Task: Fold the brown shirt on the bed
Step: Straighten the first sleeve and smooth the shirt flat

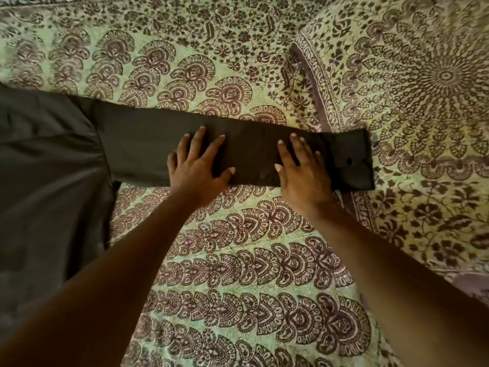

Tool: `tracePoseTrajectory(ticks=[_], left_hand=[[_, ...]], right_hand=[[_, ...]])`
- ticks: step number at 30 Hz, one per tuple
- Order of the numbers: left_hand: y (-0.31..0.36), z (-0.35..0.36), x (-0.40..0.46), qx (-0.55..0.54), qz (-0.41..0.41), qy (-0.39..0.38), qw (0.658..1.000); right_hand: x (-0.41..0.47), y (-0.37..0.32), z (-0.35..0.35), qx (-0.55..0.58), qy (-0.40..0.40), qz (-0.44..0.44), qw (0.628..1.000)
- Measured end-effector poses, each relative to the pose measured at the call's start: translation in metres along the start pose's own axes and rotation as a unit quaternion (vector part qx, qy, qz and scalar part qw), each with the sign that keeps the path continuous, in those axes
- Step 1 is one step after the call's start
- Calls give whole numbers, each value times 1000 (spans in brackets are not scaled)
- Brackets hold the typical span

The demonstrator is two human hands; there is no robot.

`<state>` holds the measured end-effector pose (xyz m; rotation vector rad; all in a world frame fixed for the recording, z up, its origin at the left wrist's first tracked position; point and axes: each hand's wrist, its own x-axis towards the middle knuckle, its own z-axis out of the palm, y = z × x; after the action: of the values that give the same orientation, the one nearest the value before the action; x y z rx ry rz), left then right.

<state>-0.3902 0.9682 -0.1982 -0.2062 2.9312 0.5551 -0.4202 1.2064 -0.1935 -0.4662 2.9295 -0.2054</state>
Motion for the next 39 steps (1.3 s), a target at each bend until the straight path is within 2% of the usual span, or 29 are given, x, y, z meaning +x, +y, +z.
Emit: tracePoseTrajectory(ticks=[1, 3, 5, 9, 12, 14, 16, 18, 19, 21, 23, 26, 28, 30, 33, 36, 39], left_hand=[[-3, -6, 2, -20, 2, -7, 1000], [-7, -22, 8, -135, -24, -1, 991], [-20, -36, 3, -191, -46, 39, 980], [-68, -52, -30, -24, -85, 132, 987], [-108, -59, -60, 25, -161, 165, 973], [-133, -59, -74, 3, -188, 130, 973], [-157, -59, -88, -80, -145, 102, 981], [-175, -63, -99, -152, -91, 106, 978], [-185, -66, -105, -163, -78, 114, 977], [-204, -68, -116, -120, -70, 121, 983], [-222, -66, -128, -72, -75, 97, 990], [-239, -65, -144, -56, -57, 37, 996], [-242, -64, -147, -31, -32, 19, 999], [-244, -65, -148, -13, -22, 8, 1000], [-245, -65, -151, -12, -20, -6, 1000], [-246, -66, -159, -12, -14, -20, 1000], [-251, -68, -169, -16, -3, -35, 999]], right_hand=[[2, 0, 0, 14, 9, 28, 999], [12, -11, -6, 46, 38, 82, 995], [22, -40, -12, 69, 82, 80, 991], [34, -120, -4, 89, 69, -31, 993], [34, -170, 17, 91, 19, -138, 986], [31, -182, 28, 62, 7, -117, 991], [32, -187, 34, 51, 21, -18, 998], [37, -194, 30, 66, 16, 104, 992], [39, -202, 28, 62, 17, 138, 988], [37, -225, 25, 34, 51, 106, 992], [29, -250, 31, 22, 96, -7, 995], [17, -286, 46, 50, 55, -136, 988], [11, -295, 57, 19, 20, -176, 984], [8, -295, 63, 8, 12, -138, 990], [-6, -298, 61, 83, 58, 0, 995], [-36, -310, 54, 143, 95, 2, 985], [-60, -325, 52, 267, 49, 28, 962]])
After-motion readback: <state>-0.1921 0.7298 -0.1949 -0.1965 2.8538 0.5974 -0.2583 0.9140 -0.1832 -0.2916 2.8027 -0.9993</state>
